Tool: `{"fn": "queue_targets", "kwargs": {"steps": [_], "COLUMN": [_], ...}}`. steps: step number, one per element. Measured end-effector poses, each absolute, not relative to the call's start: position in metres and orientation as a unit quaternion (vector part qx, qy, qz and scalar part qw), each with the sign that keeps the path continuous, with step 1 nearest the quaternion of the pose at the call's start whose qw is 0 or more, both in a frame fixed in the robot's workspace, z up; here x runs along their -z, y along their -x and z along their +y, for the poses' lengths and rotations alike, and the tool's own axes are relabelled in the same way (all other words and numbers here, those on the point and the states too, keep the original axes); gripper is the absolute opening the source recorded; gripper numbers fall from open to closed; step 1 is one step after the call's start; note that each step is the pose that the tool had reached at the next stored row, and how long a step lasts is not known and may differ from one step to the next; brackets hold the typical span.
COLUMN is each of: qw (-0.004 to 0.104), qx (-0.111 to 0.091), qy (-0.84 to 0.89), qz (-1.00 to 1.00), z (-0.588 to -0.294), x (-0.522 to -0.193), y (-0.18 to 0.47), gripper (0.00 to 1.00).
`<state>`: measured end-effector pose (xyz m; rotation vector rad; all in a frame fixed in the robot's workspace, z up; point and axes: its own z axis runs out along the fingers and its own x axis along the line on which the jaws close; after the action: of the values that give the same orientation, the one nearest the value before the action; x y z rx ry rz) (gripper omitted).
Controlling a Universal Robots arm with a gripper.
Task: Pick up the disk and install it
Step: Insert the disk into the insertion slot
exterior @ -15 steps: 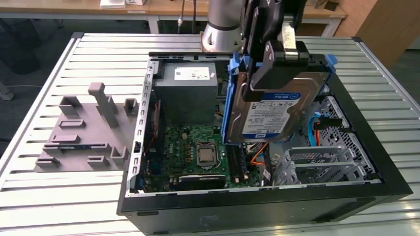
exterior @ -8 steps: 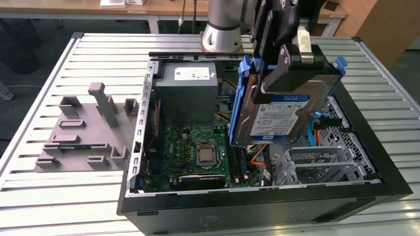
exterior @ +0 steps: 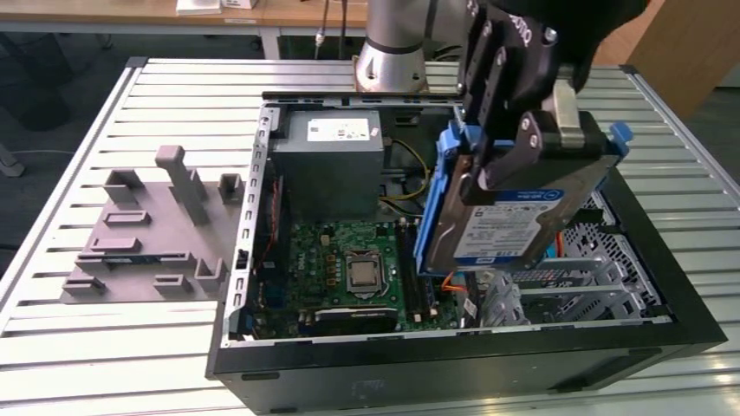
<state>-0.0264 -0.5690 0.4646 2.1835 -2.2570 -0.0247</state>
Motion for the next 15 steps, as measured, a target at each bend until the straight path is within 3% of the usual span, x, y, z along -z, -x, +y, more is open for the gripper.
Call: {"fn": "queue_targets", "kwargs": {"steps": [15], "qw": [0.002], "qx": [0.007], "qy": [-0.695], "qz": [-0.719], "z": [-0.569], "x": [-0.459], "y": [-0.019], "gripper": [0.36]}}
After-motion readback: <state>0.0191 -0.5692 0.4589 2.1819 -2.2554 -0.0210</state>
